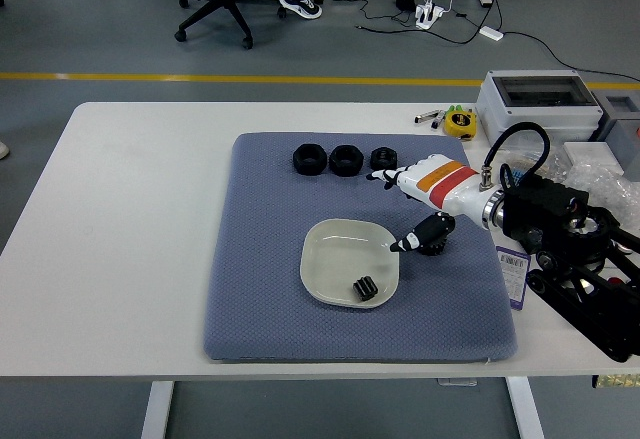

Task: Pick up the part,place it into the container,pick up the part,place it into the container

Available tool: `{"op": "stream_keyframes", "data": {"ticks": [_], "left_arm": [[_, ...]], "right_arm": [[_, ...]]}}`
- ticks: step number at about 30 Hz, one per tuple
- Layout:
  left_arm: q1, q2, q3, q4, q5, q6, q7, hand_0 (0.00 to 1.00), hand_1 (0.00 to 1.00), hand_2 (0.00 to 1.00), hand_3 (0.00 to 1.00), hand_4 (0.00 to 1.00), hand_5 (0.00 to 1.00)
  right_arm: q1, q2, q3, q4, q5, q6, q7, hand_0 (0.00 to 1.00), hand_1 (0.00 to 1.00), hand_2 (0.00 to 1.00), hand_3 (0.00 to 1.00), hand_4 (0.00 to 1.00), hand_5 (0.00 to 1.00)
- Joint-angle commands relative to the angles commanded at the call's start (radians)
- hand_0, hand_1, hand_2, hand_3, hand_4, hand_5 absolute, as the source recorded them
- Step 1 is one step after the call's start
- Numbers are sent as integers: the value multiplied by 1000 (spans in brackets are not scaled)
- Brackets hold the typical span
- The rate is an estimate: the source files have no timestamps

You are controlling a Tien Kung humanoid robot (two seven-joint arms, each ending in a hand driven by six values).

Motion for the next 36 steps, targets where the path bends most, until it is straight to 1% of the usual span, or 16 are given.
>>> {"op": "stream_keyframes", "data": {"ticks": [1,2,6,10,13,14,17,20,21,26,27,31,32,36], "left_arm": [[0,0,0,0,1,0,0,680,645,644,553,620,580],[1,0,0,0,1,0,0,680,646,644,553,620,581],[0,-2,4,0,-5,0,-1,680,646,644,553,620,581],[0,-3,6,0,-11,2,-2,680,646,643,553,620,581],[0,-4,6,0,-11,2,-2,680,646,643,553,620,581],[0,-4,6,0,-11,1,-2,680,651,643,553,619,583],[0,-4,7,-1,-11,1,-1,680,651,643,553,619,583],[0,-5,7,-1,-12,1,-1,680,651,643,553,619,583],[0,-5,7,-1,-11,0,-1,680,651,644,553,618,582],[0,-5,8,-2,-10,-1,-1,680,653,644,553,618,582],[0,-5,9,-2,-11,-1,-1,680,653,644,553,618,582],[0,-6,10,-2,-14,0,-1,680,653,644,553,618,582],[-1,-6,10,-2,-13,0,-1,680,654,644,553,618,582],[0,-6,10,-2,-14,-1,-1,680,654,644,553,618,582]], "right_arm": [[0,-1,-3,-15,-5,1,2,342,524,711,874,998,403],[-1,-2,-7,-28,-8,1,5,361,536,712,823,998,384],[-8,-5,-15,-74,-24,0,16,361,536,712,823,998,384],[-15,-6,-23,-100,-15,-2,21,376,546,716,815,998,380],[-13,1,-33,-127,-4,-18,26,376,546,716,815,998,380],[-12,4,-35,-135,-1,-22,27,370,538,707,796,998,358],[-11,12,-41,-164,6,-39,32,370,538,707,796,998,358],[-11,17,-47,-180,20,-54,38,370,538,707,796,998,358],[-11,19,-48,-185,24,-58,40,345,495,633,616,890,268],[-10,28,-56,-209,38,-75,45,345,495,633,616,890,268],[-10,29,-56,-214,41,-82,45,324,473,540,500,776,200],[-10,32,-58,-227,51,-113,44,324,473,540,500,776,200],[-9,33,-59,-231,53,-121,43,311,443,491,464,683,135],[-7,37,-64,-247,54,-139,45,311,443,491,464,683,135]]}}
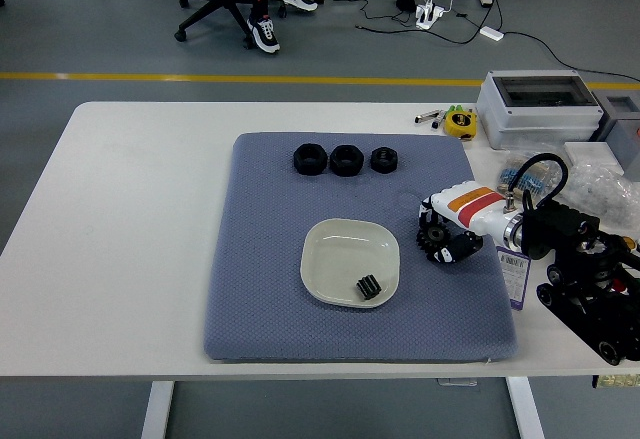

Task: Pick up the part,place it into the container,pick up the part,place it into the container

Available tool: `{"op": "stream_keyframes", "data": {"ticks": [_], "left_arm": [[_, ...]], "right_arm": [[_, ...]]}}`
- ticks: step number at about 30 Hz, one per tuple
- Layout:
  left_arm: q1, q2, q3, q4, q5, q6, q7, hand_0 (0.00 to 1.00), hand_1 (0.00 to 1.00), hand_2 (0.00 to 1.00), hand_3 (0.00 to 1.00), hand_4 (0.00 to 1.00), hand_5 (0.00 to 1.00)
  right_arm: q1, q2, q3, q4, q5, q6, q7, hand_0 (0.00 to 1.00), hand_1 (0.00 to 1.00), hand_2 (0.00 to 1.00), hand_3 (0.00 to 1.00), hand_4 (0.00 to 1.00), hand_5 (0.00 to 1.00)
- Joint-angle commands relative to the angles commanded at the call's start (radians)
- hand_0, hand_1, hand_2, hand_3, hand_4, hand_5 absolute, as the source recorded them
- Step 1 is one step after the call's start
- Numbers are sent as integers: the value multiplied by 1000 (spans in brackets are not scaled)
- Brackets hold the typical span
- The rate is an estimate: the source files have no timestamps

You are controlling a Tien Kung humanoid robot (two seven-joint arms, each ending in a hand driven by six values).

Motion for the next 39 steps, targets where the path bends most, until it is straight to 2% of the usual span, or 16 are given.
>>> {"op": "stream_keyframes", "data": {"ticks": [2,3,8,9,14,15,20,21,26,27,32,33,36,39], "left_arm": [[0,0,0,0,0,0,0,680,654,644,553,618,582],[0,0,0,0,0,0,0,680,655,644,553,618,581],[0,0,0,0,0,-1,0,680,655,644,553,618,581],[0,0,1,0,0,-1,0,680,657,645,553,618,581],[-1,1,2,-1,0,-2,0,680,657,645,553,618,581],[-1,2,4,-1,-1,-2,0,681,657,645,554,619,580],[-6,4,10,-3,-8,-3,-1,681,657,645,554,619,580],[-6,4,11,-3,-8,-3,-2,681,657,645,553,619,580],[-3,0,6,0,-13,2,-4,681,657,645,553,619,580],[-2,-1,5,1,-14,3,-5,680,659,642,553,619,580],[1,-2,1,2,-10,3,-4,680,659,642,553,619,580],[1,-2,0,2,-9,4,-4,680,659,642,553,619,580],[1,-2,1,2,-10,4,-4,680,659,642,553,619,580],[1,-1,0,2,-7,3,-4,680,658,641,553,619,580]], "right_arm": [[0,0,-2,-6,-2,-1,3,311,443,491,464,683,135],[-1,0,-3,-9,-3,-2,4,275,398,452,443,683,31],[-6,-4,1,-4,1,-11,8,275,398,452,443,683,31],[-8,-5,5,1,2,-12,9,211,348,409,404,639,2],[-10,-11,18,23,16,-32,12,211,348,409,404,639,2],[-10,-12,20,26,21,-35,13,137,231,323,388,516,2],[-13,-15,25,47,35,-45,8,137,231,323,388,516,2],[-13,-16,26,55,36,-50,6,63,152,260,371,372,2],[-13,-17,31,107,41,-73,-4,63,152,260,371,372,2],[-13,-17,31,116,42,-76,-5,2,97,217,358,314,2],[-10,-16,24,186,51,-88,-11,2,97,217,358,314,2],[-9,-14,21,199,53,-90,-12,2,60,186,356,328,2],[-2,-8,5,235,60,-94,-13,2,60,186,356,328,2],[10,1,-19,252,66,-93,-13,2,47,172,348,310,2]]}}
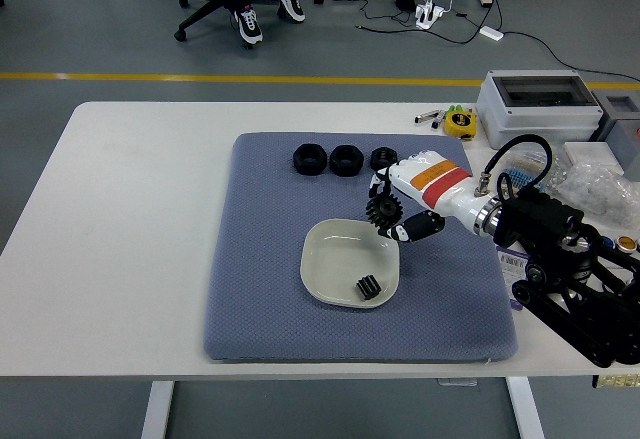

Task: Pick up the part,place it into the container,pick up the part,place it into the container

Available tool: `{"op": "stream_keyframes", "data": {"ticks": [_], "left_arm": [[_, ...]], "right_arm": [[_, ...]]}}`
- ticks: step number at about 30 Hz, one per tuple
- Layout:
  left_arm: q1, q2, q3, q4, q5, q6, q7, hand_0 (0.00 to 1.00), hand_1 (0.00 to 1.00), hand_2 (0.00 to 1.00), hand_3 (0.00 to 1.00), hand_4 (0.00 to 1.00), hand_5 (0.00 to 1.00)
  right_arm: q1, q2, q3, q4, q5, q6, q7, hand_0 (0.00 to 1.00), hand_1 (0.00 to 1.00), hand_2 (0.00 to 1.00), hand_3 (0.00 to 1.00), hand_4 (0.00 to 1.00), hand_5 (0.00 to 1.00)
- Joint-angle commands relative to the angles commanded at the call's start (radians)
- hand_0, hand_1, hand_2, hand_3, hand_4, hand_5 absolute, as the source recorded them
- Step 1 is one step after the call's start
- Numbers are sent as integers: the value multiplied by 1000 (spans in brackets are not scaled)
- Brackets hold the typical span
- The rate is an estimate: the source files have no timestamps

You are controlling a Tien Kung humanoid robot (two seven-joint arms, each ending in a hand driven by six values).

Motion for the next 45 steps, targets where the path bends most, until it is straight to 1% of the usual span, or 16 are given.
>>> {"op": "stream_keyframes", "data": {"ticks": [5,6,7,11,12,17,18,23,24,29,30,35,36,41,42,45], "left_arm": [[0,1,-2,0,3,0,1,680,658,641,553,619,580],[0,1,-2,0,3,0,1,680,655,640,554,619,580],[0,1,-2,0,3,0,1,680,655,640,554,619,580],[-1,2,-1,-1,3,0,1,680,655,640,554,619,580],[-1,2,-2,-1,3,0,1,680,654,639,553,620,581],[0,3,-4,-1,6,0,2,680,654,639,553,620,581],[0,3,-4,-1,6,0,2,680,653,640,554,620,581],[-1,4,-5,-1,12,-3,3,680,653,640,554,620,581],[-1,4,-5,-1,11,-3,3,680,651,638,551,623,590],[-1,4,-4,-1,8,-2,3,680,651,638,551,623,590],[-1,5,-4,-1,8,-2,2,680,650,636,549,625,594],[-1,5,-3,-1,6,-1,2,680,650,636,549,625,594],[-2,5,-3,-1,6,-2,2,680,650,636,549,626,594],[-2,5,-2,-2,5,-2,2,680,650,636,549,626,594],[-2,5,-2,-2,6,-2,2,680,650,636,548,625,592],[-2,5,-2,-2,4,-2,2,680,650,636,548,625,592]], "right_arm": [[22,26,-43,1,0,17,3,2,47,172,348,310,2],[26,32,-49,-3,0,21,6,2,54,176,351,275,2],[29,36,-52,-5,-2,26,7,2,54,176,351,275,2],[41,53,-63,-19,-48,102,9,2,54,176,351,275,2],[42,54,-63,-21,-55,115,12,100,119,236,434,438,128],[38,61,-54,-33,-87,129,26,100,119,236,434,438,128],[37,63,-50,-35,-88,127,27,172,238,378,572,766,266],[35,64,-40,-39,-74,124,32,172,238,378,572,766,266],[35,64,-38,-40,-72,124,33,199,279,488,635,879,311],[35,64,-32,-41,-64,127,42,199,279,488,635,879,311],[35,64,-31,-41,-64,127,44,221,318,639,783,998,340],[35,64,-31,-40,-62,143,57,221,318,639,783,998,340],[35,64,-32,-40,-62,143,60,274,402,763,917,998,376],[33,63,-29,-41,-58,132,66,274,402,763,917,998,376],[33,63,-28,-41,-56,125,66,321,467,814,952,998,388],[32,61,-22,-39,-50,112,66,321,467,814,952,998,388]]}}
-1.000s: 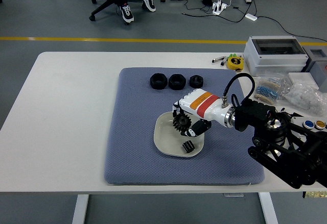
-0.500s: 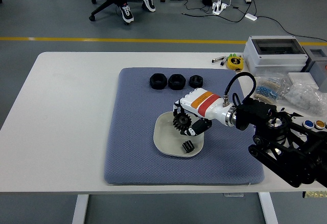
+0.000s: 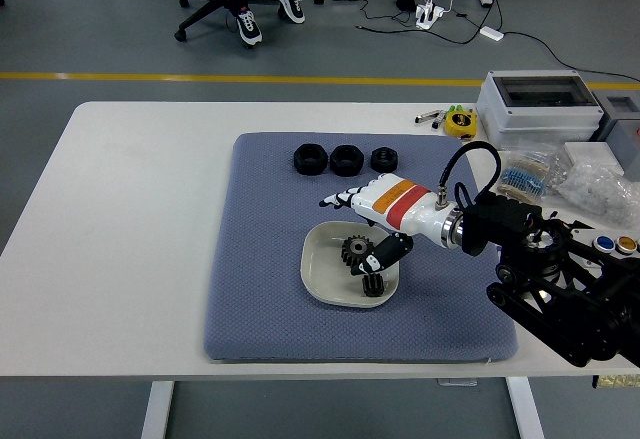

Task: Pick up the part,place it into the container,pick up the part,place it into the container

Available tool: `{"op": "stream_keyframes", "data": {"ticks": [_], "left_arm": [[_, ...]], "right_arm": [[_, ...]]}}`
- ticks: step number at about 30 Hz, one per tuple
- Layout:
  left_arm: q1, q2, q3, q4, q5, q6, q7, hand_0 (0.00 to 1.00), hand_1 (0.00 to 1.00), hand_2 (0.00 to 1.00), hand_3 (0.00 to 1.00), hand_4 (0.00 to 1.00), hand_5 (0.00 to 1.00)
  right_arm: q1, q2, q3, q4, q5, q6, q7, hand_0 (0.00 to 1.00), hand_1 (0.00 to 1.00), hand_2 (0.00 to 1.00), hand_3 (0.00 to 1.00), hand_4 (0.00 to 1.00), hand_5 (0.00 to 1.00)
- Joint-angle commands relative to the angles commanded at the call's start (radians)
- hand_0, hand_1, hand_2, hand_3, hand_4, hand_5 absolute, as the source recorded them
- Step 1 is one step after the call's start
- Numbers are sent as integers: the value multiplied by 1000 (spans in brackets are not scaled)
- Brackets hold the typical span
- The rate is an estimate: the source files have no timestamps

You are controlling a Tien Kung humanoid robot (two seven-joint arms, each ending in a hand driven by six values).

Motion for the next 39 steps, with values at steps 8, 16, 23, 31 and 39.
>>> {"op": "stream_keyframes", "data": {"ticks": [8,16,23,31,39], "left_arm": [[-1,0,3,0,-4,0,-1,680,646,633,548,604,574],[0,-2,7,1,-12,2,-3,680,641,631,548,593,563],[2,-5,5,2,-9,2,-3,680,642,631,548,590,558],[2,-12,2,3,-5,1,-4,680,647,631,549,588,554],[4,-20,-14,6,14,1,0,679,650,632,549,594,560]], "right_arm": [[-24,-10,60,8,68,-57,-15,334,491,821,944,998,373],[-117,-50,161,42,380,-182,-42,436,572,757,892,998,387],[-228,-54,265,104,673,-158,-59,600,658,794,864,998,541],[-356,-60,409,148,1009,-69,-62,729,760,807,886,998,613],[-442,-70,521,157,1347,-44,-47,937,864,880,957,998,826]]}}
